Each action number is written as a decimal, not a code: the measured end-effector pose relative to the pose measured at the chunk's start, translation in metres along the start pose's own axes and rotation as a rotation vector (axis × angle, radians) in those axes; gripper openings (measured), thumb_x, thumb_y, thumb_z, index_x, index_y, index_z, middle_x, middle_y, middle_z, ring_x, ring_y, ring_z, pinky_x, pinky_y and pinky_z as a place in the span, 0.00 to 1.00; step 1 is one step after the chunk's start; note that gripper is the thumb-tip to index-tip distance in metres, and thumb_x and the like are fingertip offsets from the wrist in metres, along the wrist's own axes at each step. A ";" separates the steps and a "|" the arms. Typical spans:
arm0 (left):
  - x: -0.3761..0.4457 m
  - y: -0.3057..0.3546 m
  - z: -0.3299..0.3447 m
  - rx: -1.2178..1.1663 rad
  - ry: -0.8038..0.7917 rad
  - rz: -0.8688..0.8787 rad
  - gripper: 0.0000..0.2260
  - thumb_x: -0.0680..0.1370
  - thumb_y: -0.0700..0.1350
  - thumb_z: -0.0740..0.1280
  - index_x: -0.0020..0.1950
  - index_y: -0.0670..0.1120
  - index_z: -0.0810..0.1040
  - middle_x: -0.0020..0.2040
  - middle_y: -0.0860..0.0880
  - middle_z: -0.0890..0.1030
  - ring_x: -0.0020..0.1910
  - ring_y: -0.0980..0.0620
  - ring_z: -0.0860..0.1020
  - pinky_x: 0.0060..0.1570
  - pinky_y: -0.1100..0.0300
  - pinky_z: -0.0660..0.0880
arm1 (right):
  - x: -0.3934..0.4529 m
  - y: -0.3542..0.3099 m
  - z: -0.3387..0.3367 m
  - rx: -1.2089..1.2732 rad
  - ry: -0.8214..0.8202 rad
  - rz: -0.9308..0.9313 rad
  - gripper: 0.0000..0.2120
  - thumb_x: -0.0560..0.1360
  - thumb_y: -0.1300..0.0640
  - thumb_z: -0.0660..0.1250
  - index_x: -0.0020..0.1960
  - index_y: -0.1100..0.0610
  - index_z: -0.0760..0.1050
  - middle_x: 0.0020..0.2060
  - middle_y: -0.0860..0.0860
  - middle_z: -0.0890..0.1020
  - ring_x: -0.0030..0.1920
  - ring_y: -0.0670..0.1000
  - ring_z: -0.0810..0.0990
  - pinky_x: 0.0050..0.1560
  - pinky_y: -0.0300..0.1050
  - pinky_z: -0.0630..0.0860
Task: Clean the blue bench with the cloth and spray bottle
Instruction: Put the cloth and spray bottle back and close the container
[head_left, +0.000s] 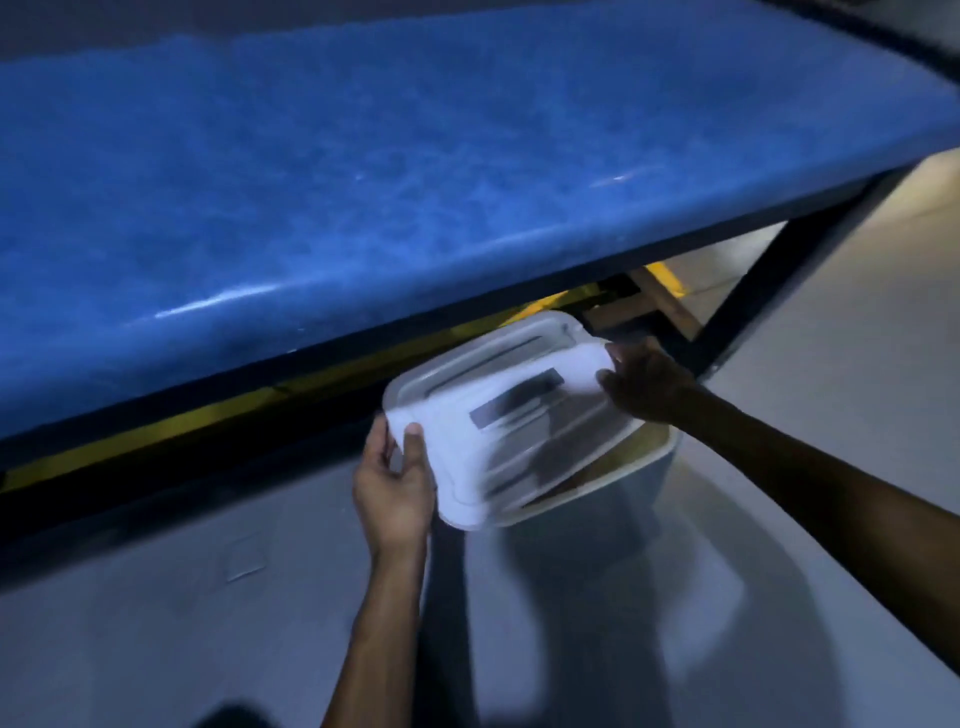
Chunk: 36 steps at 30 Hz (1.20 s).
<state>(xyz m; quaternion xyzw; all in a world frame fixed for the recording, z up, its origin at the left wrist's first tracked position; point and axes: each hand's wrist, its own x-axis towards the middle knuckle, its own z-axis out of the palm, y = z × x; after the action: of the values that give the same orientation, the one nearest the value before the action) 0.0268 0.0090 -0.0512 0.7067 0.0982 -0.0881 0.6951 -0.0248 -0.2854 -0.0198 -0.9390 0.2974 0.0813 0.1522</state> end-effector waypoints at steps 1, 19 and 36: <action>0.000 -0.002 0.012 0.106 -0.034 0.022 0.19 0.83 0.48 0.68 0.73 0.45 0.77 0.66 0.46 0.84 0.65 0.47 0.82 0.69 0.43 0.77 | 0.001 0.015 -0.001 0.025 -0.012 0.058 0.24 0.82 0.49 0.62 0.73 0.61 0.69 0.69 0.66 0.72 0.69 0.62 0.72 0.67 0.52 0.69; 0.012 -0.041 0.054 0.207 -0.201 -0.046 0.28 0.84 0.52 0.66 0.83 0.55 0.61 0.70 0.30 0.75 0.62 0.31 0.80 0.63 0.38 0.77 | 0.004 0.074 0.030 0.496 -0.123 0.237 0.31 0.82 0.46 0.63 0.79 0.56 0.59 0.70 0.59 0.72 0.60 0.59 0.77 0.50 0.43 0.74; 0.003 -0.033 0.034 -0.067 -0.119 -0.305 0.14 0.84 0.42 0.66 0.70 0.45 0.76 0.48 0.42 0.86 0.39 0.49 0.83 0.41 0.56 0.84 | 0.005 0.077 0.016 0.800 -0.025 0.260 0.04 0.81 0.63 0.64 0.49 0.61 0.76 0.43 0.55 0.75 0.45 0.55 0.75 0.42 0.47 0.73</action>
<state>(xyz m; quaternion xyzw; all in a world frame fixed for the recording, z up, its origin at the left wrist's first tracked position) 0.0212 -0.0245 -0.0841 0.6537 0.1658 -0.2308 0.7014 -0.0669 -0.3424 -0.0546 -0.7595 0.4198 -0.0105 0.4968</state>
